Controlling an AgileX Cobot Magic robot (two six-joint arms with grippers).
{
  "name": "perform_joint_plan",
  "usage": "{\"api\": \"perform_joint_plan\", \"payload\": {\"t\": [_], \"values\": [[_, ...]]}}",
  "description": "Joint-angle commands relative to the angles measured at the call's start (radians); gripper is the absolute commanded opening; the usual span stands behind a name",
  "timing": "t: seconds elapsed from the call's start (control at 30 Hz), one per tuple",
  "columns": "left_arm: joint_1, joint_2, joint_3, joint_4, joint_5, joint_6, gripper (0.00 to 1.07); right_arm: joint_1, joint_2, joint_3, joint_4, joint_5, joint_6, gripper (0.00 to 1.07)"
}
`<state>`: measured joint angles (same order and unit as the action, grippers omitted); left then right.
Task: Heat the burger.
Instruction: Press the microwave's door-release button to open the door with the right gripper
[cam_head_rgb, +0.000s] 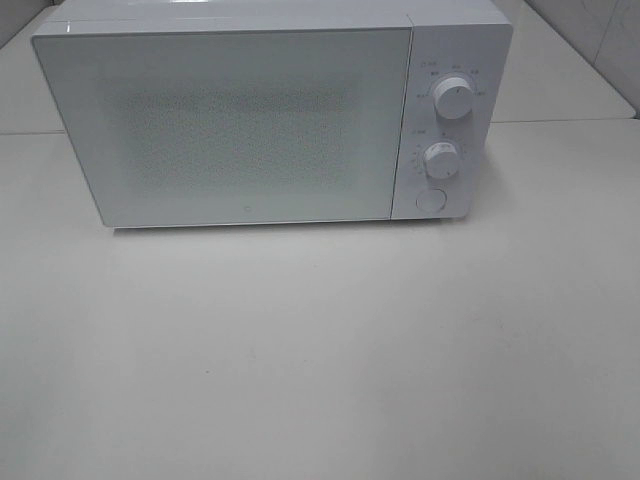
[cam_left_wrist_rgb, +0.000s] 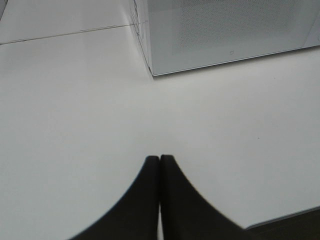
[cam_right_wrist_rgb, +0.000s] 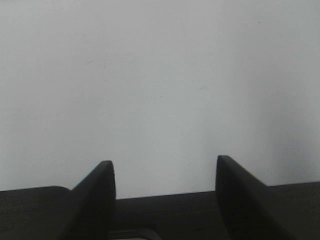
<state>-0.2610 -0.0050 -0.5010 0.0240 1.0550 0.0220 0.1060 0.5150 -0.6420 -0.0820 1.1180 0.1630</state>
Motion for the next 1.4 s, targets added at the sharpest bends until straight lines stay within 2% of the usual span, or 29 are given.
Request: {"api": "perform_joint_plan", "payload": {"t": [0.03, 0.2, 0.37, 0.6, 0.7, 0.97, 1.4], "values": [[0.002, -0.023, 0.002, 0.000, -0.016, -0.001, 0.00, -0.003, -0.134, 0.064, -0.004, -0.027, -0.052, 0.56], [0.002, -0.023, 0.002, 0.000, -0.016, -0.001, 0.00, -0.003, -0.258, 0.108, -0.004, -0.036, -0.060, 0.56], [0.002, -0.023, 0.002, 0.000, -0.016, -0.001, 0.00, -0.003, -0.332, 0.109, 0.005, -0.054, -0.063, 0.56], [0.002, -0.023, 0.002, 0.000, -0.016, -0.001, 0.00, -0.003, -0.445, 0.144, 0.089, -0.119, -0.147, 0.56], [0.002, -0.023, 0.002, -0.001, -0.016, 0.000, 0.00, -0.003, -0.469, 0.144, 0.127, -0.118, -0.199, 0.56], [0.002, -0.023, 0.002, -0.001, -0.016, 0.000, 0.00, -0.003, -0.545, 0.144, 0.134, -0.117, -0.209, 0.56], [0.002, -0.019, 0.002, -0.002, -0.016, -0.001, 0.00, -0.003, -0.544, 0.144, 0.133, -0.117, -0.207, 0.56]]}}
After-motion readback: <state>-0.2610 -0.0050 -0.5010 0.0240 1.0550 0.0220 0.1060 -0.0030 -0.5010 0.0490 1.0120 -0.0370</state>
